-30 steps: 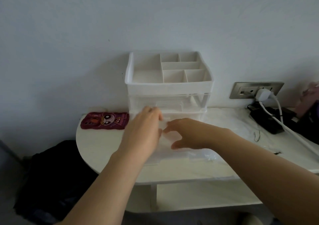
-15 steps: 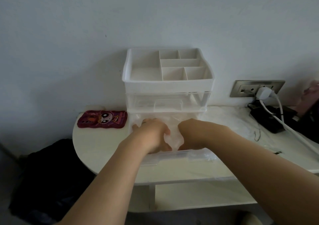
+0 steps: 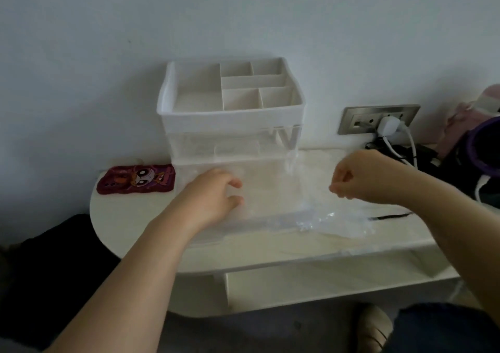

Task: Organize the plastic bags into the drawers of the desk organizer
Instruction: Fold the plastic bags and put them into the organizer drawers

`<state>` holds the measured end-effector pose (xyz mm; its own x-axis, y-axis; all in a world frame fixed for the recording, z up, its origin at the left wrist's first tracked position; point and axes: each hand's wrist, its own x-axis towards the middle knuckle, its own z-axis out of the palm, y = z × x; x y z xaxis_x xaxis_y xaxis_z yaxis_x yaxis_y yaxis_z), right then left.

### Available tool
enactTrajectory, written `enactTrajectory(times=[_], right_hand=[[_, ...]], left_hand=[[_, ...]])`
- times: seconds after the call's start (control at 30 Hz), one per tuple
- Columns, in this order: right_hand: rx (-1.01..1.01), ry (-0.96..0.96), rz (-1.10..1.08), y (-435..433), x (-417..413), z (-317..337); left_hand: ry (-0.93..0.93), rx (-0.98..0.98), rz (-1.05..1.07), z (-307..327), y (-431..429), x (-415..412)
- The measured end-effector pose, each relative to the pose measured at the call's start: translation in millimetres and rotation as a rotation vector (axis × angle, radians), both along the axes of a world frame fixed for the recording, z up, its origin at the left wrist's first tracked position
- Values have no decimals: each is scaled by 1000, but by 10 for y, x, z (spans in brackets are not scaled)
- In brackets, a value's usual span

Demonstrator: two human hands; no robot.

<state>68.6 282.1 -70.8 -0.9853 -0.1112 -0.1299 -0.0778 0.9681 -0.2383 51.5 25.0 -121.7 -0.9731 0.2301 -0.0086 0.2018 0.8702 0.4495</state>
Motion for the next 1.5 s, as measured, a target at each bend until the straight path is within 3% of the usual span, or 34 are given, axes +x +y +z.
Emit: enactTrajectory(times=[0.07,0.2,0.47,0.6,0.83,1.03,1.13,1.23,1.3,1.43,1.5], right_hand=[[215,-217,-21,183,21,-202],[373,-262,25,345,5,-582],[284,-171,49,392,-48,-958],[252,-13,17,357,-48,-965],[251,42,11,327,13,-909],[25,51,-1,433,153,-610],[-286,35,-51,429,253,-427],[-789,81,-136,234,382,-288],[-1001,228,-144,44,440,-192],[-942,382,5,-470,480,-51],[-844,399,78,-714,432,-54]], left_hand=[[89,10,29,6,32,54],[217,51,47,3,101,207],[334,60,-127,-31,297,391],[348,50,-134,-52,313,407],[334,75,-142,-46,307,416],[353,69,-147,-20,303,428],[385,110,-159,15,339,441],[333,332,-175,72,395,491],[163,590,-192,129,426,509],[-412,1213,-214,259,364,457],[-516,1332,-285,320,267,442]])
